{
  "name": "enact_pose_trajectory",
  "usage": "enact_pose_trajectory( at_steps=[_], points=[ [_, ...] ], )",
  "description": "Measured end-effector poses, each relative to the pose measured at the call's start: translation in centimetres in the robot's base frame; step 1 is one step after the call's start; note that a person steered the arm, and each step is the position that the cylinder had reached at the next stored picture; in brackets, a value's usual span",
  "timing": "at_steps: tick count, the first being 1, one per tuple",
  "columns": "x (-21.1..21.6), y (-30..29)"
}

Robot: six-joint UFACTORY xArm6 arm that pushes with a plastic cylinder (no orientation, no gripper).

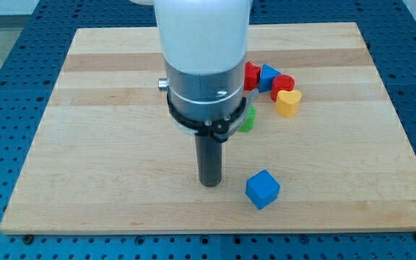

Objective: Push blue cube slightly up

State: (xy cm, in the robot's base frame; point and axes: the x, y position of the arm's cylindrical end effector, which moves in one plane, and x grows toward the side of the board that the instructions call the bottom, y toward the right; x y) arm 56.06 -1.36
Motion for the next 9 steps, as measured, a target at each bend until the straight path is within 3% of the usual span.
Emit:
enact_pose_trajectory(
  at_steps=[3, 9],
  points=[
    [4.5, 4.2],
    [-2.9, 13.5]
  ],
)
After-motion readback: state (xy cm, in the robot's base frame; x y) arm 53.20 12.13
